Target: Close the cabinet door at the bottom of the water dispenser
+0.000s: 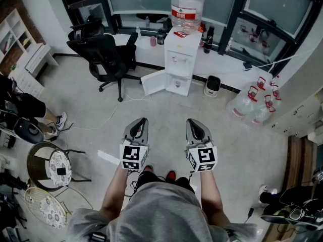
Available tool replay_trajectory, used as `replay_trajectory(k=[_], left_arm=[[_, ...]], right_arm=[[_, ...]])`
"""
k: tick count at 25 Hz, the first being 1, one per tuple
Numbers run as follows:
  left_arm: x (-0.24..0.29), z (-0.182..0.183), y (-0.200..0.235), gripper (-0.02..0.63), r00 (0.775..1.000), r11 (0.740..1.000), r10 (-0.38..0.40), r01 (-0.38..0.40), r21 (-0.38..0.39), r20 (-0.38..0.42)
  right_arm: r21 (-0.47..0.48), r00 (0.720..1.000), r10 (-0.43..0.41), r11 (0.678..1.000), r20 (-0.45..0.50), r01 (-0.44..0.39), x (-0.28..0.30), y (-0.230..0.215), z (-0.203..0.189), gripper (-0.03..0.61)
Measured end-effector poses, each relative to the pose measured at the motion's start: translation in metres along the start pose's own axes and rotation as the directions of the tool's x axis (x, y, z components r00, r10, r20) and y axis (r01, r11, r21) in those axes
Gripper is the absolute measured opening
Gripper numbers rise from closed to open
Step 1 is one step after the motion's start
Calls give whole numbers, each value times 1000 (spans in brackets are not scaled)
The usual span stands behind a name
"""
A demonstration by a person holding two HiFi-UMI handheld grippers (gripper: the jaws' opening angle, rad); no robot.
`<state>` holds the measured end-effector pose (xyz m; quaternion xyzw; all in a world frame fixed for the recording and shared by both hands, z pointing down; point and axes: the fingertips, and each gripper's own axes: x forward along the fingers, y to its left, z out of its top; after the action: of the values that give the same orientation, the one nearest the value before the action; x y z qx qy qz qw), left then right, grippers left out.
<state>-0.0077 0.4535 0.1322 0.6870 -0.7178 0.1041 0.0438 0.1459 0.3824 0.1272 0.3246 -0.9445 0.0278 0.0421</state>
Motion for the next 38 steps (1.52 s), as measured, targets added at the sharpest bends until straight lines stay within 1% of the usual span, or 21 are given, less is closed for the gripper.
replay_trajectory(k=[5, 12, 22, 26, 30, 34, 38], left_arm=[[4, 1, 0, 32, 1000, 1000, 6, -6, -8, 4], [7, 0, 3, 32, 999, 999, 32, -32, -6, 3], [27, 3, 25, 32, 997, 997, 80, -80, -1, 1], [47, 4, 43, 32, 996, 996, 86, -86, -1, 5], [78, 2, 70, 32, 997, 997, 71, -71, 0, 11], [126, 6, 107, 32, 999, 999, 36, -36, 6, 22], [178, 18, 151, 32, 1000, 1000, -8, 7, 5, 20]], right_arm=[[-1, 1000, 1, 1000, 7, -1, 2, -5, 2, 15], [14, 999, 27, 1000, 22, -27, 8, -9, 0, 17], [-12, 998, 60, 998, 7, -59, 38, -16, -3, 17], [-17, 998, 63, 998, 12, -63, 64, -19, -3, 17], [-26, 999, 50, 998, 9, -50, 102, -21, -6, 17], [-31, 1000, 22, 999, 6, -21, 156, -28, -3, 17], [-21, 1000, -17, 1000, -5, 17, 216, -36, 7, 17]])
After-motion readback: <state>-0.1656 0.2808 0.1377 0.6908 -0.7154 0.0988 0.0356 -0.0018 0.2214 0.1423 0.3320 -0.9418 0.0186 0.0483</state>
